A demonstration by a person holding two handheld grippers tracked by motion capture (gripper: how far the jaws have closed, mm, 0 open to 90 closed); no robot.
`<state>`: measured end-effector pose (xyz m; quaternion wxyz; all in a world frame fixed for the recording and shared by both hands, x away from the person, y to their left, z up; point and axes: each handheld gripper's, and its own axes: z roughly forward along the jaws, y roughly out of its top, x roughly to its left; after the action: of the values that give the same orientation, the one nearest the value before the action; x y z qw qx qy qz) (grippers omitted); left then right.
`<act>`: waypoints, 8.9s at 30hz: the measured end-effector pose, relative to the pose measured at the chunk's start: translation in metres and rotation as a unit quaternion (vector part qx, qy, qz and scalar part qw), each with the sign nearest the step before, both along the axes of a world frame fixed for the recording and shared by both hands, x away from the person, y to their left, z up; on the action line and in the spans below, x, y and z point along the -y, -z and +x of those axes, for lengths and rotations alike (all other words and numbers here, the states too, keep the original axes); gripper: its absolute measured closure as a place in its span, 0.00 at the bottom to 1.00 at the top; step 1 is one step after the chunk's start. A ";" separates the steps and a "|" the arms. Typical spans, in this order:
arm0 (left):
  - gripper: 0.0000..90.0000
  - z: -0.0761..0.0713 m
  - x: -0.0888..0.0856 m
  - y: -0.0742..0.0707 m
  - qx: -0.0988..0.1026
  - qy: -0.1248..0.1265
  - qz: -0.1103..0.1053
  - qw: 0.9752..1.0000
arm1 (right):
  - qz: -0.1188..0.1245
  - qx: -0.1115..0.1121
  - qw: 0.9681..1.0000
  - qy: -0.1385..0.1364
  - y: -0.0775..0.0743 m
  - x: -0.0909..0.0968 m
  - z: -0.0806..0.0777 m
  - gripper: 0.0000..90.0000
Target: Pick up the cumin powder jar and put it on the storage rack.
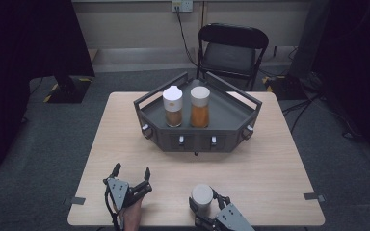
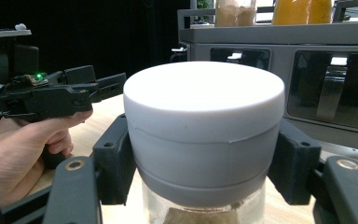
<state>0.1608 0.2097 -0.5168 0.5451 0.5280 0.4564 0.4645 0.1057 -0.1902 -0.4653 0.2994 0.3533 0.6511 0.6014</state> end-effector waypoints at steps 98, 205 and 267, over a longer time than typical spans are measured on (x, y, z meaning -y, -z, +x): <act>0.00 0.000 0.000 0.000 0.000 0.000 0.000 1.000 | -0.008 0.004 0.999 0.034 -0.119 0.022 0.098 0.37; 0.00 0.000 0.000 0.000 -0.001 0.001 0.000 1.000 | -0.032 -0.052 0.989 0.135 -0.157 0.017 0.228 0.37; 0.00 0.000 0.000 0.000 0.000 0.001 0.000 1.000 | -0.022 -0.012 0.984 0.175 -0.146 0.005 0.220 0.00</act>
<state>0.1606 0.2099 -0.5167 0.5455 0.5285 0.4562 0.4637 0.3262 -0.1949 -0.3197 0.3999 0.4624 0.5960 0.5206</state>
